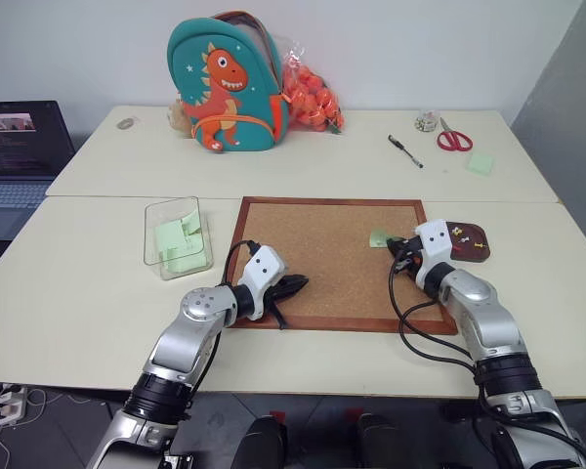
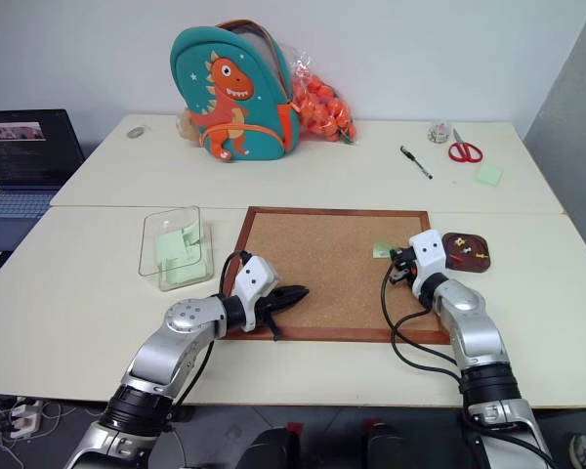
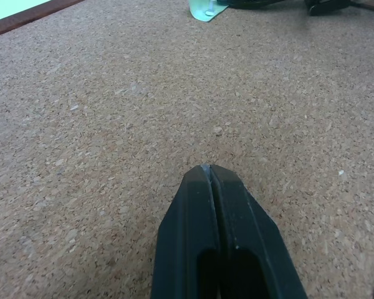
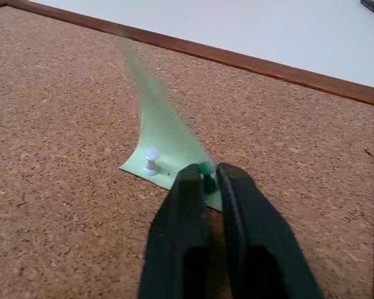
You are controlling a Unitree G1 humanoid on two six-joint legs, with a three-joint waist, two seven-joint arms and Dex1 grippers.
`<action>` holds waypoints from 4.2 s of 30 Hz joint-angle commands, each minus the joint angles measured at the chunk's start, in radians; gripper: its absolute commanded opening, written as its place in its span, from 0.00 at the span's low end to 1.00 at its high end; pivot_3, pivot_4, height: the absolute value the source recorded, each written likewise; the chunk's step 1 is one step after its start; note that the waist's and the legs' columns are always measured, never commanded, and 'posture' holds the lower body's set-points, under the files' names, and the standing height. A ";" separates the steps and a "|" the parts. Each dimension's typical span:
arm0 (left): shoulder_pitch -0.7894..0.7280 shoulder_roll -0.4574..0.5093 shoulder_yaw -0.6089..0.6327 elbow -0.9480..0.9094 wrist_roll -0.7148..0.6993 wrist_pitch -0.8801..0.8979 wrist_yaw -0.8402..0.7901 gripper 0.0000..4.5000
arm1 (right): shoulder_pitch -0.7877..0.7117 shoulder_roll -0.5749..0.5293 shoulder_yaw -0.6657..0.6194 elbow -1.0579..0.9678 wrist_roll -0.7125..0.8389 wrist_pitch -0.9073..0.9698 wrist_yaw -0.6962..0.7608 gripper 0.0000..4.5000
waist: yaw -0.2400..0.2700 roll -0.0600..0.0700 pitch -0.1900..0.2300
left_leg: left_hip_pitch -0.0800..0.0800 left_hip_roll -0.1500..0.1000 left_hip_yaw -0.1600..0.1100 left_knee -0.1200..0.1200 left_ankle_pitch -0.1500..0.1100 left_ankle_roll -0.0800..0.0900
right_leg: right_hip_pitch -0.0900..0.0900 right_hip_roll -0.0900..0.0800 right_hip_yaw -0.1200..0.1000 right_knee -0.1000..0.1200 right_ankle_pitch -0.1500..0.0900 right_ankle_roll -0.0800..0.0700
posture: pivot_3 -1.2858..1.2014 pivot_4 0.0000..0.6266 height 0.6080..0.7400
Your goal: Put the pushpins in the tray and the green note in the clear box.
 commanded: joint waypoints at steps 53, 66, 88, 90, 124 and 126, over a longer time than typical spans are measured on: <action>0.051 0.014 -0.040 0.023 0.016 0.035 -0.016 0.00 | -0.039 -0.050 0.013 -0.062 -0.030 0.040 0.056 0.39 | 0.000 0.000 0.000 | 0.000 0.000 0.000 0.000 0.000 0.000 | 0.000 0.000 0.000 0.000 0.000 0.000 | 0.52 0.24 1.00; 0.055 0.016 -0.040 0.018 0.016 0.035 -0.017 0.00 | -0.036 -0.041 0.012 -0.064 -0.037 0.023 0.044 0.00 | 0.000 0.000 0.000 | 0.000 0.000 0.000 0.000 0.000 0.000 | 0.000 0.000 0.000 0.000 0.000 0.000 | 0.52 0.24 1.00; 0.063 0.016 -0.040 0.015 0.016 0.039 -0.016 0.00 | 0.076 -0.109 -0.005 -0.310 0.013 0.156 0.091 0.56 | 0.000 0.000 0.000 | 0.000 0.000 0.000 0.000 0.000 0.000 | 0.000 0.000 0.000 0.000 0.000 0.000 | 0.52 0.24 1.00; 0.062 0.015 -0.042 0.016 0.017 0.038 -0.016 0.00 | 0.088 -0.113 0.004 -0.344 0.031 0.169 0.119 0.56 | 0.000 0.000 0.000 | 0.000 0.000 0.000 0.000 0.000 0.000 | 0.000 0.000 0.000 0.000 0.000 0.000 | 0.52 0.24 1.00; 0.064 0.019 -0.041 0.011 0.016 0.040 -0.018 0.00 | -0.073 -0.072 0.019 -0.031 -0.022 0.058 0.132 0.21 | 0.000 0.000 0.000 | 0.000 0.000 0.000 0.000 0.000 0.000 | 0.000 0.000 0.000 0.000 0.000 0.000 | 0.52 0.24 1.00; 0.064 0.020 -0.042 0.011 0.016 0.041 -0.018 0.00 | -0.076 -0.073 0.016 -0.027 -0.022 0.057 0.133 0.15 | 0.000 0.000 0.000 | 0.000 0.000 0.000 0.000 0.000 0.000 | 0.000 0.000 0.000 0.000 0.000 0.000 | 0.52 0.24 1.00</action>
